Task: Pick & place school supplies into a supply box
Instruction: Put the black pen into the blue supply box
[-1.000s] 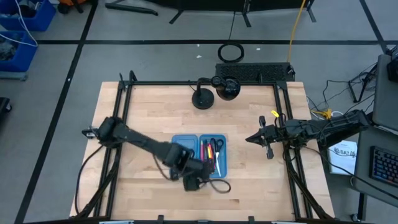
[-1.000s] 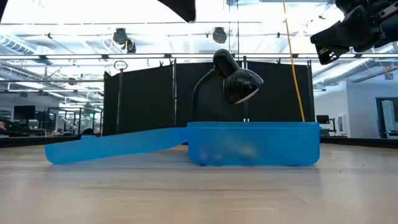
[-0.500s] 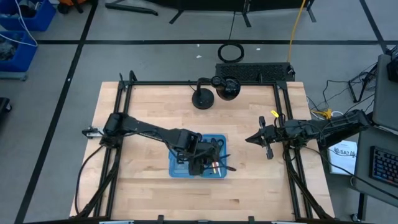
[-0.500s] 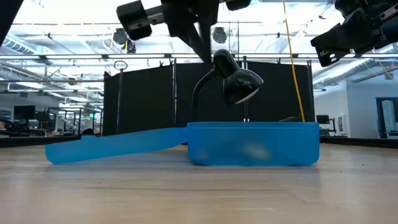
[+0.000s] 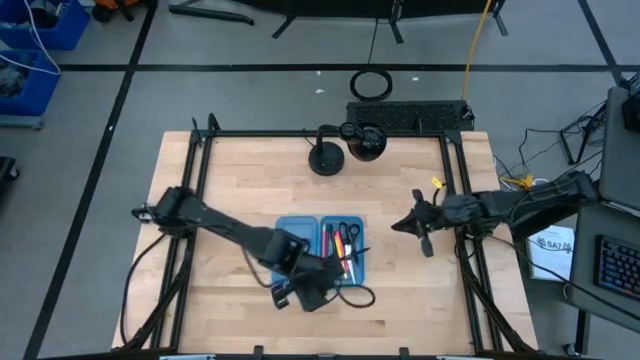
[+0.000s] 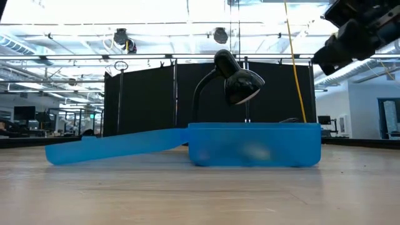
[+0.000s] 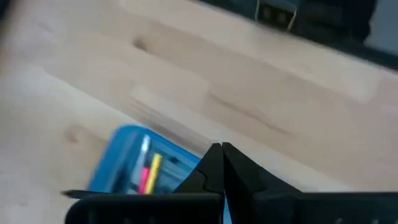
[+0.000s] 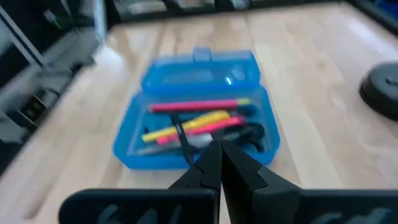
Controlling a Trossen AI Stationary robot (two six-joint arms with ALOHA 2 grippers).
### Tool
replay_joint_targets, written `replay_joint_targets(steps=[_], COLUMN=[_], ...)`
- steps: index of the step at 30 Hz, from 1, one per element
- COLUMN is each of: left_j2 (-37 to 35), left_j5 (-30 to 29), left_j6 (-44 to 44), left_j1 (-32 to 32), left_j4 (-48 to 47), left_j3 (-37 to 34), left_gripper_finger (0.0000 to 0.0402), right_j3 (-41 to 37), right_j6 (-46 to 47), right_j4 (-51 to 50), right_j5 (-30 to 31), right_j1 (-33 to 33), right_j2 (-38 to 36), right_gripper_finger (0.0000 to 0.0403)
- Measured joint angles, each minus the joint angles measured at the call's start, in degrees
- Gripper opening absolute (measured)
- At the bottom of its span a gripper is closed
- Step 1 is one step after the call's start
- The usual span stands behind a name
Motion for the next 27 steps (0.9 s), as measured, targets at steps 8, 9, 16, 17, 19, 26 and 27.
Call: replay_joint_targets(steps=[8,9,16,17,19,26,27], left_j2=[-15.8,-19.5,-43.6,-46.2,-50.1,-55.4,-55.4], left_j5=[-2.5,-2.8,-8.1,-10.1,-12.0,-16.0,-16.5], left_j6=[-2.2,-2.8,-23.2,-26.8,-30.9,-36.6,-37.2], left_j1=[-0.5,0.7,9.1,10.0,11.5,12.9,12.8], left_j4=[12.3,16.0,50.8,54.2,60.6,80.3,82.6], left_j3=[-8.3,-11.9,-43.8,-48.1,-55.9,-75.8,-77.8], left_gripper_finger=[0.0001,0.0001,0.0001,0.0001,0.0001,0.0001,0.0001], right_j3=[11.9,13.2,18.5,19.1,21.0,30.3,32.0], right_j6=[-3.5,-4.1,-9.5,-9.4,-8.7,-10.4,-10.2], right_j4=[-8.9,-9.6,-9.8,-10.2,-12.0,-22.6,-24.0], right_j5=[0.5,0.6,0.7,0.7,0.8,0.5,0.4], right_j1=[2.8,3.2,5.0,5.0,4.5,4.1,4.1], right_j2=[16.3,17.9,23.9,24.5,26.3,38.1,40.2], right_gripper_finger=[0.0000,0.0000,0.0000,0.0000,0.0000,0.0000,0.0000])
